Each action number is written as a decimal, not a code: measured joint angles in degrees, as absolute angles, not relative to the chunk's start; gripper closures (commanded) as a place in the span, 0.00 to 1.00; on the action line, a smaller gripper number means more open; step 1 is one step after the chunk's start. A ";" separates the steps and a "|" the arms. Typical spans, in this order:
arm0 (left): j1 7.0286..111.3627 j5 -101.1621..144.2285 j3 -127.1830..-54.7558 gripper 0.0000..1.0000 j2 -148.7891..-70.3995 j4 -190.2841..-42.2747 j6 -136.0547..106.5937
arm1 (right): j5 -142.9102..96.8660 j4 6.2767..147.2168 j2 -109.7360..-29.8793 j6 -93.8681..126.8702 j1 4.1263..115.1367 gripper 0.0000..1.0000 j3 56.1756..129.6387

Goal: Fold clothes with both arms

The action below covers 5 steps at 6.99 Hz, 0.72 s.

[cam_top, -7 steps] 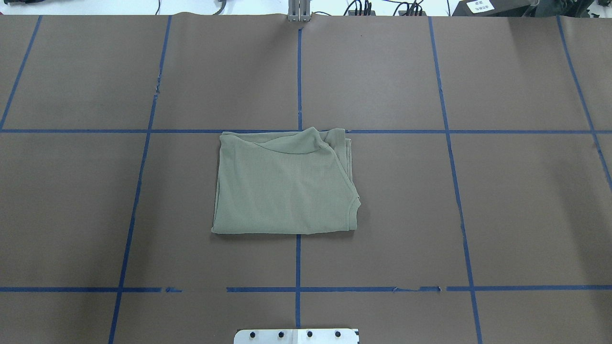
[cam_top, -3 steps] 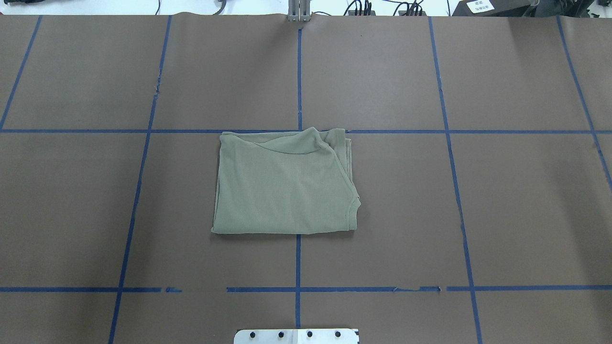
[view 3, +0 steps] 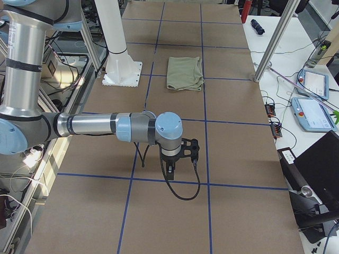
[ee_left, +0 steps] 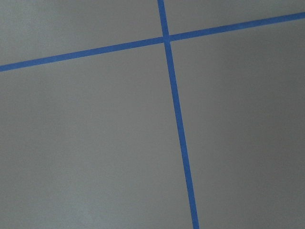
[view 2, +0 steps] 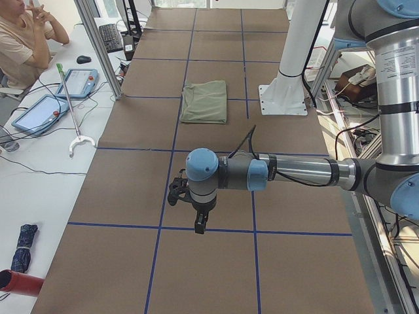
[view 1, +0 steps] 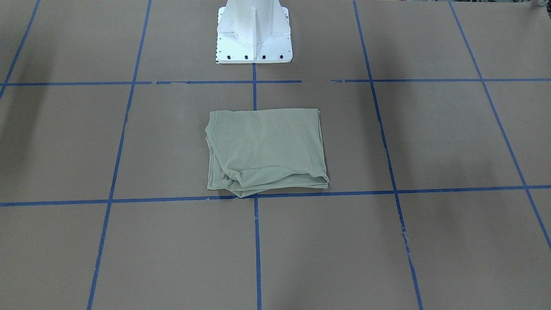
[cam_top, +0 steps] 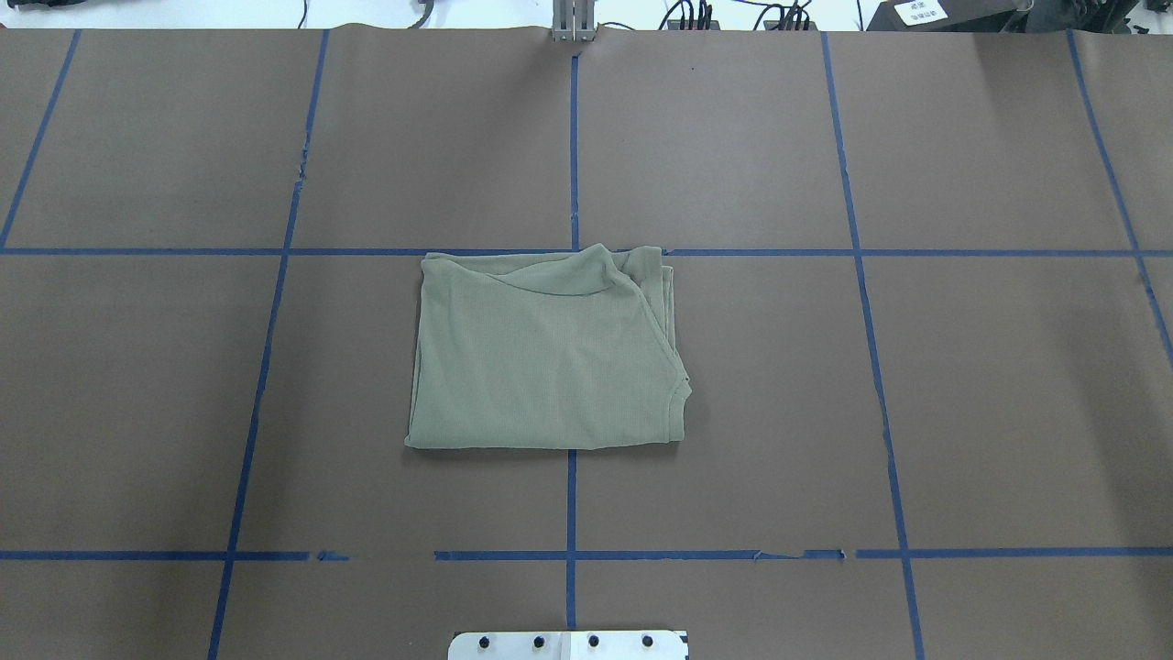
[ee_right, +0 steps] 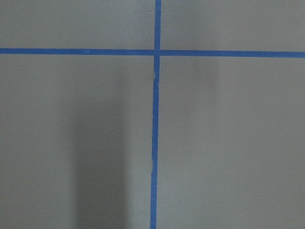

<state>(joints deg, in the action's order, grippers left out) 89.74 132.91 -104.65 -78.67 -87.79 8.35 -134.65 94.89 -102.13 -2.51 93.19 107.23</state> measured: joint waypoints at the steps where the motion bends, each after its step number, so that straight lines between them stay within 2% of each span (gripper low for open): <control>1: 89.74 132.94 -104.66 0.00 -78.71 -87.80 8.35 | -134.65 94.88 -102.13 -2.57 93.19 0.00 107.23; 5: 89.74 132.97 -104.78 0.00 -78.82 -87.96 8.29 | -134.45 94.84 -102.13 -3.17 93.17 0.00 107.23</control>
